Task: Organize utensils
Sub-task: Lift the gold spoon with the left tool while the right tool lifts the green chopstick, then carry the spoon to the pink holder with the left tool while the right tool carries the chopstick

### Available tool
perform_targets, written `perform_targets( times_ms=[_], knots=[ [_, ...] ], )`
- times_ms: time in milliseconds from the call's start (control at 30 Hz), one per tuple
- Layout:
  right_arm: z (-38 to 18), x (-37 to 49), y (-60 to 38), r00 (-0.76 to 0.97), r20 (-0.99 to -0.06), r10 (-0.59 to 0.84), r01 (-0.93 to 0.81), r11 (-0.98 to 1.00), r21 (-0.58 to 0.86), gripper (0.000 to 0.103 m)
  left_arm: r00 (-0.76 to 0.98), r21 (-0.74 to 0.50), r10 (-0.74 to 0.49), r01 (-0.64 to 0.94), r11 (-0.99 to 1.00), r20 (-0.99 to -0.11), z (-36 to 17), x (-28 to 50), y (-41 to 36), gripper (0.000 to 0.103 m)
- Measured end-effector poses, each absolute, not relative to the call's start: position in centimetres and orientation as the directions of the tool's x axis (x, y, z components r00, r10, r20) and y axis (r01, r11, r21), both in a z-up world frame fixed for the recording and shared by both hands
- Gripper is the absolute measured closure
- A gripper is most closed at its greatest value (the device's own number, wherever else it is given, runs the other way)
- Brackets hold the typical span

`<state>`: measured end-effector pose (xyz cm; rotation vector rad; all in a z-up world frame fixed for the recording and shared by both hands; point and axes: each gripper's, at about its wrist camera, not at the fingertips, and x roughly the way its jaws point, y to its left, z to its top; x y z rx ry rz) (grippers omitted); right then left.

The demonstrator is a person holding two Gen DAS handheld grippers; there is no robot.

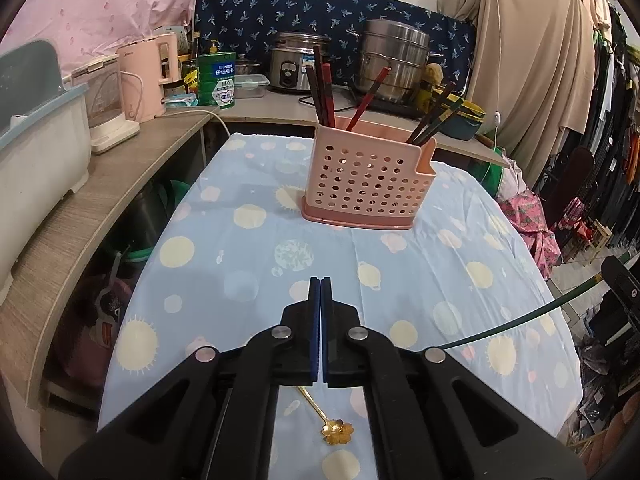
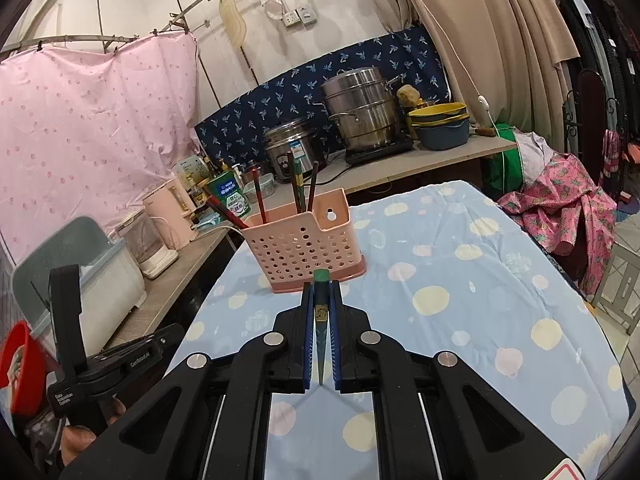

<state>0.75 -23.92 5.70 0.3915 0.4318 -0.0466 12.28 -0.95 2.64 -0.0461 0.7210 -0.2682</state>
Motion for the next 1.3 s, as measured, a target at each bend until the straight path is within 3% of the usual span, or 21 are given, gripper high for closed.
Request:
perform_targets(
  times_ms=[100, 167, 233, 300, 567, 867, 967, 1033, 1167, 1267, 1300],
  knots=[
    [5.6, 0.8, -23.9, 0.908, -0.418, 0.038, 0.127, 0.925, 0.359, 0.096, 0.696, -0.15, -0.252, 0.205, 0.967, -0.672, 1.6, 12.6, -0.4, 0.102],
    [5.4, 0.7, -24.0, 0.905, -0.424, 0.037, 0.131, 0.923, 0.362, 0.096, 0.662, -0.179, -0.263, 0.193, 0.965, -0.702, 0.0, 12.6, 0.1, 0.096],
    [5.1, 0.4, -24.0, 0.903, -0.427, 0.041, 0.134, 0.919, 0.372, 0.096, 0.635, -0.176, -0.25, 0.179, 0.968, -0.731, -1.9, 12.1, 0.2, 0.071],
    [4.7, 0.1, -23.9, 0.903, -0.427, 0.039, 0.137, 0.918, 0.373, 0.095, 0.61, -0.172, -0.246, 0.177, 0.969, -0.753, -3.6, 11.2, 0.0, 0.066],
    [4.5, -0.5, -23.5, 0.903, -0.429, 0.031, 0.141, 0.92, 0.365, 0.095, 0.514, -0.159, -0.233, 0.184, 0.97, -0.825, -8.5, 9.0, -1.3, 0.064],
    [4.1, -1.3, -23.3, 0.903, -0.429, 0.03, 0.147, 0.916, 0.373, 0.095, 0.519, -0.137, -0.222, 0.197, 0.971, -0.825, -9.0, 7.8, -1.8, 0.065],
    [4.1, -1.3, -23.3, 0.903, -0.428, 0.029, 0.147, 0.916, 0.373, 0.095, 0.528, -0.121, -0.215, 0.207, 0.971, -0.821, -9.0, 7.0, -1.8, 0.071],
    [4.1, -1.3, -23.3, 0.903, -0.429, 0.03, 0.148, 0.916, 0.374, 0.095, 0.523, -0.125, -0.223, 0.215, 0.968, -0.823, -9.0, 6.7, -1.8, 0.082],
    [4.0, -1.4, -23.3, 0.903, -0.43, 0.031, 0.148, 0.914, 0.377, 0.095, 0.507, -0.147, -0.245, 0.227, 0.963, -0.826, -8.9, 6.2, -1.7, 0.085],
    [3.9, -1.5, -23.3, 0.902, -0.43, 0.031, 0.149, 0.913, 0.379, 0.095, 0.488, -0.188, -0.282, 0.233, 0.954, -0.826, -8.8, 5.9, -1.6, 0.082],
    [3.9, -1.4, -23.3, 0.903, -0.429, 0.031, 0.149, 0.913, 0.379, 0.095, 0.486, -0.199, -0.286, 0.224, 0.954, -0.826, -8.8, 5.9, -1.5, 0.068]
  ],
)
